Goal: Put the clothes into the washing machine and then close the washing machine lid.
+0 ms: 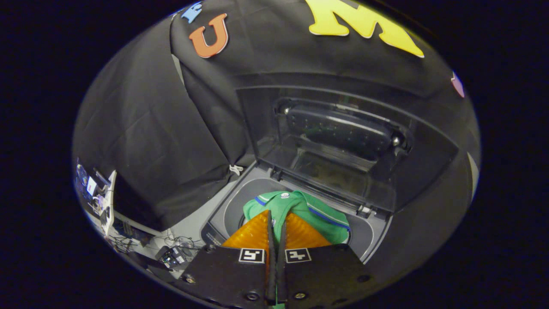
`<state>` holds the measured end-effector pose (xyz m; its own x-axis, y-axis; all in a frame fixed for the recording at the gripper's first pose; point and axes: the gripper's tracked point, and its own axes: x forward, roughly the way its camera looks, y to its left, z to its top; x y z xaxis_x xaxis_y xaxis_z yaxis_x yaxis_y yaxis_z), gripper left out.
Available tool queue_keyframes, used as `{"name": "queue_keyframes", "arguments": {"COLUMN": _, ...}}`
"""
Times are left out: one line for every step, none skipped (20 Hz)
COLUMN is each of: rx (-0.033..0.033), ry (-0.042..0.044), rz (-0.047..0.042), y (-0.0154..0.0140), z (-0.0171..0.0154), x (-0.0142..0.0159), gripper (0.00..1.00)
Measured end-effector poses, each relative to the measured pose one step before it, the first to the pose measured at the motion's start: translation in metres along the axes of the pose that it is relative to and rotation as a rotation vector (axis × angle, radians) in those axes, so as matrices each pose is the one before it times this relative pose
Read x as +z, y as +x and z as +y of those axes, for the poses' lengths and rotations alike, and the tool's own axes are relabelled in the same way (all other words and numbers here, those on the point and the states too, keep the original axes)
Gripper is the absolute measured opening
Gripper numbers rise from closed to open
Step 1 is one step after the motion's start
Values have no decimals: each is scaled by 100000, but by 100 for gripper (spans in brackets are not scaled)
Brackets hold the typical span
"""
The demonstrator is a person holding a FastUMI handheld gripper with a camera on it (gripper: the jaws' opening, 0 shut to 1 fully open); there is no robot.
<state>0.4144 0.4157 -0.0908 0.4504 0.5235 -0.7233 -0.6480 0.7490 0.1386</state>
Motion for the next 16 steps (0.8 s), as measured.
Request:
{"name": "queue_keyframes", "arguments": {"rx": -209, "ry": 185, "rz": 843, "y": 634, "z": -117, "x": -606, "gripper": 5}}
{"name": "queue_keyframes", "arguments": {"rx": -453, "ry": -13, "rz": 681, "y": 597, "z": -235, "x": -373, "gripper": 5}}
{"name": "queue_keyframes", "arguments": {"rx": -629, "ry": 336, "rz": 1081, "y": 720, "z": -261, "x": -586, "gripper": 5}}
{"name": "queue_keyframes", "arguments": {"rx": -191, "ry": 381, "rz": 968, "y": 634, "z": -138, "x": -417, "gripper": 5}}
{"name": "queue_keyframes", "arguments": {"rx": -586, "ry": 111, "rz": 1035, "y": 663, "z": -196, "x": -475, "gripper": 4}}
{"name": "queue_keyframes", "arguments": {"rx": -608, "ry": 73, "rz": 1094, "y": 701, "z": -213, "x": -397, "gripper": 5}}
{"name": "queue_keyframes", "arguments": {"rx": -371, "ry": 310, "rz": 1150, "y": 587, "z": -68, "x": -662, "gripper": 5}}
{"name": "queue_keyframes", "arguments": {"rx": -454, "ry": 654, "rz": 1192, "y": 670, "z": -90, "x": -371, "gripper": 5}}
{"name": "queue_keyframes", "arguments": {"rx": -219, "ry": 947, "rz": 1100, "y": 519, "z": -75, "x": -452, "gripper": 5}}
{"name": "queue_keyframes", "arguments": {"rx": -395, "ry": 657, "rz": 1050, "y": 613, "z": -150, "x": -359, "gripper": 5}}
{"name": "queue_keyframes", "arguments": {"rx": -762, "ry": 397, "rz": 1503, "y": 546, "z": -203, "x": -504, "gripper": 5}}
{"name": "queue_keyframes", "arguments": {"rx": -253, "ry": 90, "rz": 1058, "y": 394, "z": -106, "x": -281, "gripper": 5}}
{"name": "queue_keyframes", "arguments": {"rx": -602, "ry": -249, "rz": 435, "y": 395, "z": -159, "x": -173, "gripper": 5}}
{"name": "queue_keyframes", "arguments": {"rx": -488, "ry": -81, "rz": 211, "y": 156, "z": -57, "x": 40, "gripper": 5}}
{"name": "queue_keyframes", "arguments": {"rx": -119, "ry": -3, "rz": 41, "y": 94, "z": 26, "x": 43, "gripper": 5}}
{"name": "queue_keyframes", "arguments": {"rx": -91, "ry": 131, "rz": -8, "y": 62, "z": 6, "x": -216, "gripper": 5}}
